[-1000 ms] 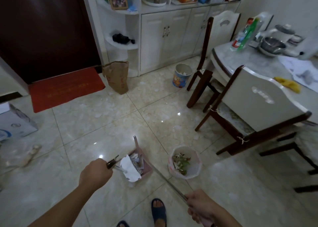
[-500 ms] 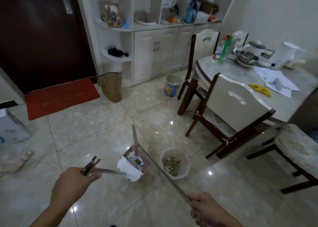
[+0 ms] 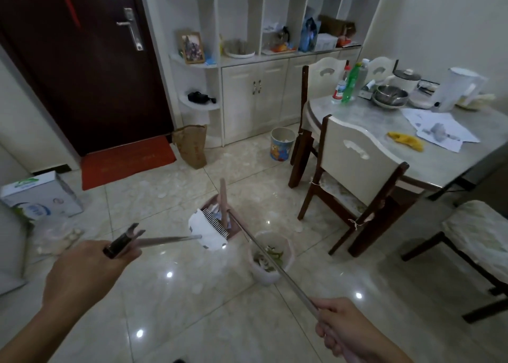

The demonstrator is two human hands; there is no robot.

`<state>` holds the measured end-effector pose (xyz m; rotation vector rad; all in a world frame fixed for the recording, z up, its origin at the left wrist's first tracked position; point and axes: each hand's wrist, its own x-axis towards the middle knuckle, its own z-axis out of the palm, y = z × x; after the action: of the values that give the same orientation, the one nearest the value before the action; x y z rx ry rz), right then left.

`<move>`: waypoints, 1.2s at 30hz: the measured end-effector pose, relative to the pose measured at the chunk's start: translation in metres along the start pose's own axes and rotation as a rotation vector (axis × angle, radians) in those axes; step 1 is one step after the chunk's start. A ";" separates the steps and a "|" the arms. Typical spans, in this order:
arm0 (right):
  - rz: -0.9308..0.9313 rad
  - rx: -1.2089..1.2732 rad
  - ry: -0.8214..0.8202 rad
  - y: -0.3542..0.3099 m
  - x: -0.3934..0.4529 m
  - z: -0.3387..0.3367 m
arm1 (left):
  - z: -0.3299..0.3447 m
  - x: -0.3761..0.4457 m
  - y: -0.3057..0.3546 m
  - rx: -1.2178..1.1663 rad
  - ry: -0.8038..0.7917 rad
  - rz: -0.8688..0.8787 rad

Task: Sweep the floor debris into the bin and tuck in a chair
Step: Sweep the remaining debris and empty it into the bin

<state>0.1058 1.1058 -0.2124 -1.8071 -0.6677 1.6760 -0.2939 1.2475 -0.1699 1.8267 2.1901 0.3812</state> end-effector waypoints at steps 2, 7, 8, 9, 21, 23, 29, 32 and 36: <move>-0.015 0.025 0.000 0.008 -0.014 -0.011 | -0.007 -0.016 0.011 0.040 0.037 0.040; -0.020 0.105 0.020 0.036 -0.043 -0.030 | -0.015 -0.036 0.030 0.121 0.034 0.150; -0.022 0.123 0.028 0.043 -0.049 -0.031 | -0.015 -0.037 0.032 0.142 0.032 0.160; -0.025 0.141 0.039 0.049 -0.055 -0.031 | -0.015 -0.039 0.036 0.166 0.030 0.173; -0.049 0.338 0.282 0.125 -0.094 -0.008 | 0.020 -0.058 0.070 0.399 -0.057 0.426; -0.052 0.374 0.294 0.136 -0.097 -0.009 | 0.029 -0.062 0.078 0.463 -0.041 0.490; -0.052 0.445 0.321 0.159 -0.092 -0.026 | 0.057 -0.076 0.098 0.621 -0.019 0.675; -0.044 0.453 0.324 0.165 -0.091 -0.038 | 0.069 -0.084 0.106 0.691 -0.015 0.746; -0.029 0.460 0.320 0.173 -0.090 -0.056 | 0.084 -0.099 0.122 0.752 -0.036 0.829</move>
<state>0.1493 0.9158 -0.2685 -1.6604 -0.1513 1.3394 -0.1347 1.1740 -0.2009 3.0643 1.5217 -0.4076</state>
